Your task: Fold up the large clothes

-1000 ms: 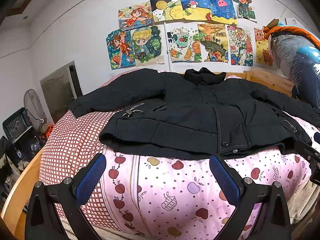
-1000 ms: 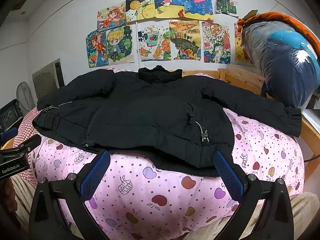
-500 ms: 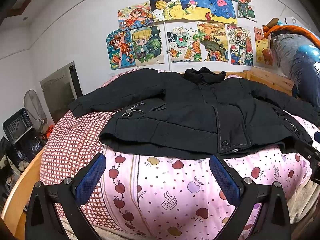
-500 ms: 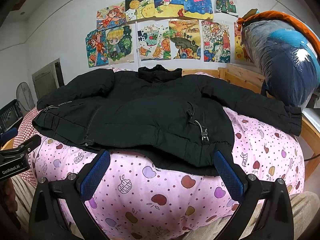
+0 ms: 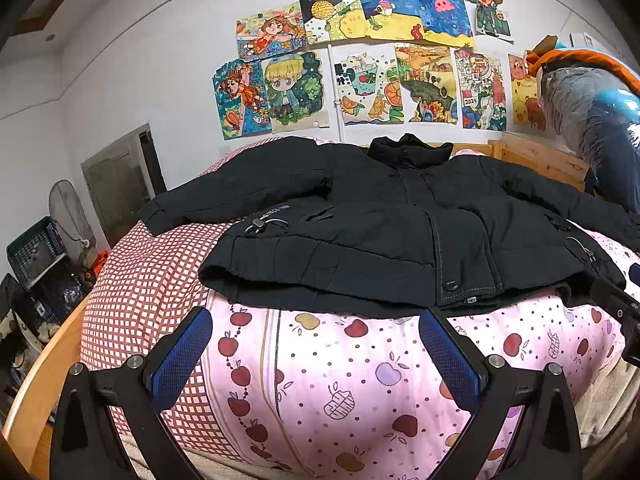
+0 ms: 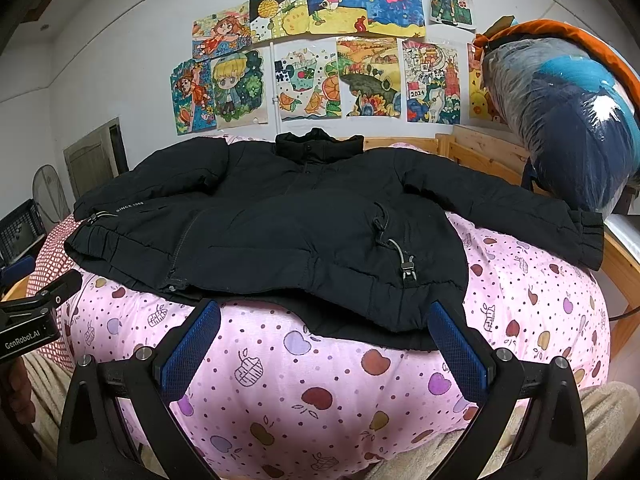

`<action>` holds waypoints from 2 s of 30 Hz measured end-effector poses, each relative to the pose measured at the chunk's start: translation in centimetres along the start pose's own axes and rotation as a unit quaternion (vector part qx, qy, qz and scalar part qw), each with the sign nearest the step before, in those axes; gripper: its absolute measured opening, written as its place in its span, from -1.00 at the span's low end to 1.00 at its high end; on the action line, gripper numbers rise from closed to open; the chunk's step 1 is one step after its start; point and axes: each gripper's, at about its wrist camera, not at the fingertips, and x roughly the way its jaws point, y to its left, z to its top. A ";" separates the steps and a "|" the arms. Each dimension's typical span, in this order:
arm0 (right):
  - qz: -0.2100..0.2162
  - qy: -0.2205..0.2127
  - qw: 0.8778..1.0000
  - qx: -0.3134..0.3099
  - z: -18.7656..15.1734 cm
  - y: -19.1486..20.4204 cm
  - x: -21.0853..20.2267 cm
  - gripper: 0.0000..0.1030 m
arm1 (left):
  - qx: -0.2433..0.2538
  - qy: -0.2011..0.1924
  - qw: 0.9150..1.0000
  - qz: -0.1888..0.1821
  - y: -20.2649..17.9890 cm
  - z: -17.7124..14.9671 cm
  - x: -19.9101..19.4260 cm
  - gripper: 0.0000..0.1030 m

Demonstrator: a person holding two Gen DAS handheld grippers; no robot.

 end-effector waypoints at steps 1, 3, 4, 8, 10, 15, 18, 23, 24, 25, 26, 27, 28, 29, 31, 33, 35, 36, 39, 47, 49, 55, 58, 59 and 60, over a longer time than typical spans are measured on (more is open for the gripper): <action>0.000 0.000 1.000 0.000 0.0 -0.1 0.0 0.98 | 0.000 0.000 1.000 0.000 0.0 0.0 0.0 1.00; -0.001 0.000 1.000 0.000 0.0 -0.1 0.1 0.98 | 0.001 0.000 1.000 0.000 0.1 -0.1 0.0 1.00; 0.000 0.001 1.000 0.000 0.0 -0.1 0.0 0.98 | 0.000 0.000 1.000 0.000 0.0 0.0 0.0 1.00; 0.000 0.001 1.000 0.000 0.1 0.0 0.0 0.98 | 0.001 0.000 1.000 0.000 0.0 0.0 0.0 1.00; 0.000 0.001 1.000 0.000 0.1 -0.1 0.0 0.98 | 0.001 0.000 1.000 0.000 0.0 0.0 0.0 1.00; 0.000 0.001 1.000 0.001 0.1 0.0 0.0 0.98 | 0.001 -0.001 1.000 0.000 0.1 0.0 0.0 1.00; 0.000 0.001 1.000 0.001 0.2 0.0 -0.1 0.98 | 0.001 0.000 1.000 0.001 0.0 0.0 0.1 1.00; 0.002 0.001 1.000 0.003 0.0 -0.2 0.1 0.98 | -0.002 0.003 1.000 0.004 0.3 -0.2 0.2 1.00; 0.002 0.001 1.000 0.002 0.0 -0.2 0.1 0.98 | -0.002 0.003 1.000 0.004 0.4 -0.3 0.3 1.00; 0.002 0.002 1.000 0.002 -0.1 -0.3 0.2 0.98 | -0.001 0.003 1.000 0.004 0.3 -0.2 0.3 1.00; 0.002 0.002 1.000 0.003 -0.1 -0.3 0.2 0.98 | -0.001 0.003 1.000 0.004 0.4 -0.2 0.3 1.00; 0.002 0.001 1.000 0.003 0.0 -0.3 0.1 0.98 | -0.001 0.003 1.000 0.005 0.5 -0.3 0.3 1.00; 0.002 0.001 1.000 0.003 0.0 -0.3 0.2 0.98 | -0.001 0.003 1.000 0.004 0.4 -0.2 0.3 1.00; 0.002 0.002 1.000 0.004 0.0 -0.3 0.2 0.98 | -0.001 0.004 1.000 0.004 0.5 -0.3 0.3 1.00; 0.003 0.004 1.000 0.004 -0.2 -0.3 0.3 0.98 | -0.003 0.004 1.000 0.004 0.5 -0.3 0.4 1.00; 0.003 0.005 1.000 0.003 -0.7 -0.1 0.3 0.98 | -0.003 0.006 1.000 0.006 0.8 -0.3 0.5 1.00; 0.003 0.006 1.000 0.004 -0.7 -0.1 0.3 0.98 | -0.003 0.008 1.000 0.008 0.9 -0.4 0.5 1.00; 0.003 0.006 1.000 0.004 -0.8 -0.1 0.3 0.98 | -0.003 0.009 1.000 0.010 0.9 -0.4 0.4 1.00; 0.002 0.008 1.000 0.003 -0.8 -0.1 0.2 0.98 | -0.002 0.017 1.000 0.018 1.1 -0.2 0.3 1.00; -0.007 0.040 0.999 -0.009 1.0 -0.8 -0.5 0.98 | 0.004 0.033 0.999 0.015 0.7 2.8 -2.0 1.00; 0.005 0.050 0.999 -0.010 1.8 -1.4 -1.0 0.98 | 0.015 0.045 0.999 -0.009 0.3 4.9 -2.4 1.00; 0.004 0.081 0.997 0.002 5.3 -5.6 -0.5 0.98 | 0.080 0.048 0.994 -0.064 -3.2 11.9 -2.8 1.00; -0.051 0.084 0.995 -0.019 6.4 -7.3 0.0 0.98 | 0.117 0.059 0.986 -0.099 -6.0 15.0 -1.7 1.00; -0.067 0.082 0.994 -0.024 6.8 -7.8 0.2 0.98 | 0.128 0.068 0.984 -0.105 -6.9 15.9 -1.0 1.00; -0.078 0.080 0.993 -0.027 7.2 -8.3 0.2 0.98 | 0.135 0.076 0.982 -0.107 -7.9 16.8 -0.1 1.00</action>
